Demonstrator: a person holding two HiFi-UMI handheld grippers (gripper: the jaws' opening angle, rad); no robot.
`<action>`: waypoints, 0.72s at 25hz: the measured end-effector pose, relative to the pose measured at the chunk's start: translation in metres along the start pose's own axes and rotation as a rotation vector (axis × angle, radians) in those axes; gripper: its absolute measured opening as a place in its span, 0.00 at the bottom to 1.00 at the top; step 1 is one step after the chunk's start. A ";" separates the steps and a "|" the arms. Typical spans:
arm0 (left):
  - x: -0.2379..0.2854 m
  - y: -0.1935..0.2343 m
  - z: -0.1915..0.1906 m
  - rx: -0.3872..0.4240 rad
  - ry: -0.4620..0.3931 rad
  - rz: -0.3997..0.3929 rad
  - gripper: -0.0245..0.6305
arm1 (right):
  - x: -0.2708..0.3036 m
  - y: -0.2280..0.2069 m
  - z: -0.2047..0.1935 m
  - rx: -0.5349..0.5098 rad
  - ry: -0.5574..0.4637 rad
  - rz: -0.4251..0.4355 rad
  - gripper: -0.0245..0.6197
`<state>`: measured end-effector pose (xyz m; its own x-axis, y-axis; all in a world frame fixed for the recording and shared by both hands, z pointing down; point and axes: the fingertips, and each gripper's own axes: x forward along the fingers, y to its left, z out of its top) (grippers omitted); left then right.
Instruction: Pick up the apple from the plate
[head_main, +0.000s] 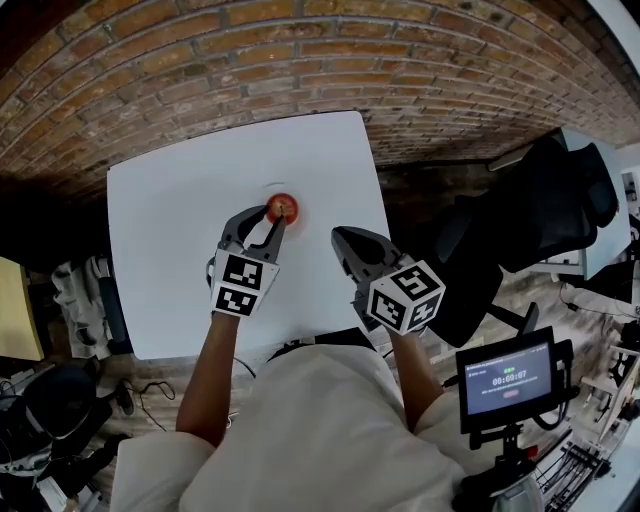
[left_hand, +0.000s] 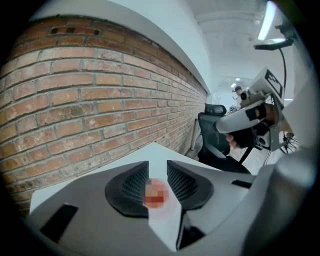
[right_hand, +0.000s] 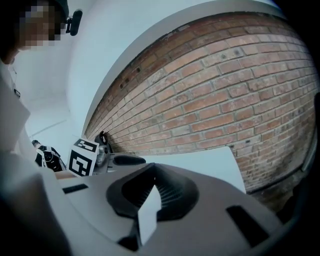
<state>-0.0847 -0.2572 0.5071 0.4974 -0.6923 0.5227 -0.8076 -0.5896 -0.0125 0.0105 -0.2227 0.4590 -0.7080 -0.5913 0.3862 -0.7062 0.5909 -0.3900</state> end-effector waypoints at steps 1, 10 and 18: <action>0.001 0.001 -0.002 0.000 0.006 0.000 0.19 | 0.001 0.000 -0.001 0.002 0.005 -0.001 0.04; 0.014 0.009 -0.020 -0.024 0.060 0.001 0.29 | 0.004 -0.013 -0.008 -0.016 0.050 -0.038 0.04; 0.045 0.008 -0.037 -0.035 0.132 -0.011 0.38 | 0.013 -0.037 -0.013 -0.006 0.078 -0.044 0.04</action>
<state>-0.0805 -0.2776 0.5623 0.4619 -0.6241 0.6301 -0.8143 -0.5800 0.0225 0.0279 -0.2451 0.4892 -0.6745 -0.5720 0.4668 -0.7362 0.5692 -0.3662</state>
